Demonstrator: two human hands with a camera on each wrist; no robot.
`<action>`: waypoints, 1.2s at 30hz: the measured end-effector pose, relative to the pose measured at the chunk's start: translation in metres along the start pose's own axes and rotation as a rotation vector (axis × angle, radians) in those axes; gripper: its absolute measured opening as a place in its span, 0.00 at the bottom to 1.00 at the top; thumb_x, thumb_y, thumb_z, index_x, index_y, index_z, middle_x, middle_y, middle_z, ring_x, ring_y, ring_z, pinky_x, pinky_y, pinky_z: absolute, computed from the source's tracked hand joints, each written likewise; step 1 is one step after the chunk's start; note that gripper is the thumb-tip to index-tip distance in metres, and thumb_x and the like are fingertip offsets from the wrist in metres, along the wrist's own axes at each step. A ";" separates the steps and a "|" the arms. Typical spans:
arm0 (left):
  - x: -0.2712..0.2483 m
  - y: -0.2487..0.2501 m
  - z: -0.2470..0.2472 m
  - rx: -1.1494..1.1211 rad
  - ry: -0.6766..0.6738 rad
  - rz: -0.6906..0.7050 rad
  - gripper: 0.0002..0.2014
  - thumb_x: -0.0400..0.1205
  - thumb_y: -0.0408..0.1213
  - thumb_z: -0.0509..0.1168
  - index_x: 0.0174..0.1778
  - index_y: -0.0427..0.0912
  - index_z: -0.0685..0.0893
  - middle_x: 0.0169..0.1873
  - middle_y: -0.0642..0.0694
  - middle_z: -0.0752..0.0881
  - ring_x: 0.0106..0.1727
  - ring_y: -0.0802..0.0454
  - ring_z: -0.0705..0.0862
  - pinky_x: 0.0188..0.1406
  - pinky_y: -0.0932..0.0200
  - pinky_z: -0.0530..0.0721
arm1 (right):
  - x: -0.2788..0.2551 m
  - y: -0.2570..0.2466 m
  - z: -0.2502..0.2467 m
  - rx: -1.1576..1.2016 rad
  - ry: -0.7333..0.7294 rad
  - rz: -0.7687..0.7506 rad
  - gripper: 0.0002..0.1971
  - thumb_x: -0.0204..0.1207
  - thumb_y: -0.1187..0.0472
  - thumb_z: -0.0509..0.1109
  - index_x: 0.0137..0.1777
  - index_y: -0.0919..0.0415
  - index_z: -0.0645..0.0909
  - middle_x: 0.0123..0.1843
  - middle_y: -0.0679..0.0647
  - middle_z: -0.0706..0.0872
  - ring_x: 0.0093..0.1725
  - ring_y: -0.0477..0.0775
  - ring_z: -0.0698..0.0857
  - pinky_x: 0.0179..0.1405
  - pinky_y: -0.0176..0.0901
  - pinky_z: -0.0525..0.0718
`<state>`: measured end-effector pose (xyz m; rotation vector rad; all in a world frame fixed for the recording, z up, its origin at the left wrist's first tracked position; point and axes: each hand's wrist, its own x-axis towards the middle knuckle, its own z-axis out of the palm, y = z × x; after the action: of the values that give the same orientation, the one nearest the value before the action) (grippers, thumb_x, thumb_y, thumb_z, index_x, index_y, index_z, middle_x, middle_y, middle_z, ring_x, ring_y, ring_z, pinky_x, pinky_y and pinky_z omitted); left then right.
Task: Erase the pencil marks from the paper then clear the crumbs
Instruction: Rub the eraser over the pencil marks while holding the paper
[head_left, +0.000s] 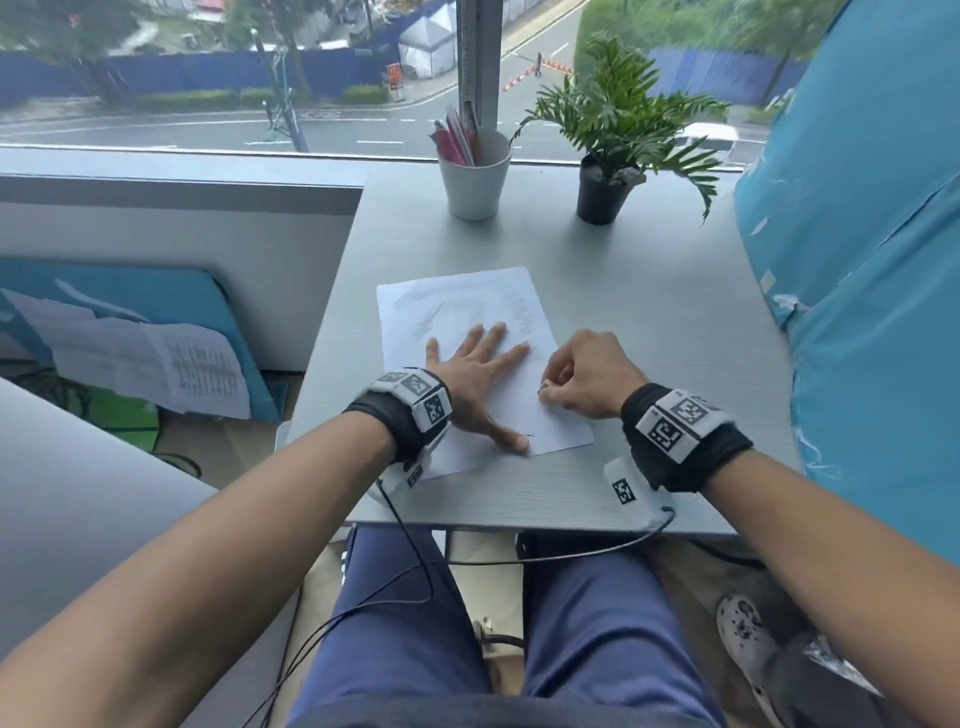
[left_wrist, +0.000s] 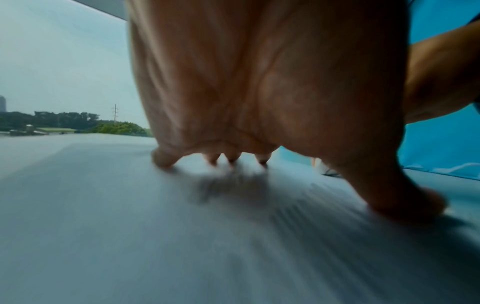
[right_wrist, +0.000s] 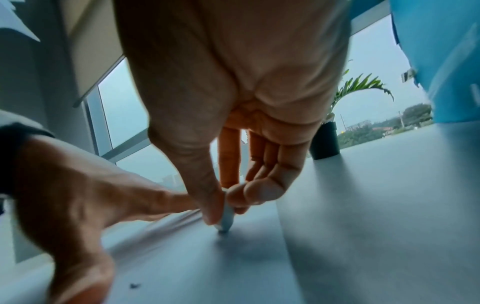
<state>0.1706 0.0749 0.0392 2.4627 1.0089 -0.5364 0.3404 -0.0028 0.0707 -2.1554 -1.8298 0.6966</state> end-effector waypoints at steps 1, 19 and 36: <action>-0.002 0.000 -0.003 0.015 -0.002 -0.026 0.69 0.58 0.78 0.72 0.86 0.64 0.35 0.85 0.51 0.28 0.86 0.47 0.29 0.76 0.17 0.37 | 0.004 0.001 -0.002 -0.005 0.035 0.024 0.02 0.66 0.61 0.78 0.38 0.57 0.92 0.30 0.48 0.87 0.33 0.43 0.82 0.33 0.31 0.77; 0.001 -0.006 0.000 0.027 -0.046 0.083 0.74 0.52 0.75 0.78 0.84 0.66 0.33 0.83 0.57 0.26 0.83 0.50 0.24 0.74 0.20 0.28 | 0.008 -0.009 0.000 0.148 0.054 0.032 0.04 0.66 0.59 0.80 0.39 0.58 0.92 0.33 0.48 0.89 0.32 0.42 0.85 0.32 0.27 0.78; -0.001 0.000 0.000 0.022 -0.043 0.054 0.75 0.53 0.73 0.79 0.84 0.65 0.31 0.83 0.57 0.24 0.83 0.49 0.23 0.74 0.17 0.31 | 0.005 -0.007 0.002 0.111 0.011 0.008 0.08 0.65 0.57 0.80 0.27 0.53 0.86 0.23 0.39 0.84 0.24 0.36 0.79 0.26 0.20 0.68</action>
<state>0.1699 0.0746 0.0393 2.4790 0.9216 -0.5825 0.3343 0.0029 0.0711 -2.0926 -1.7357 0.7675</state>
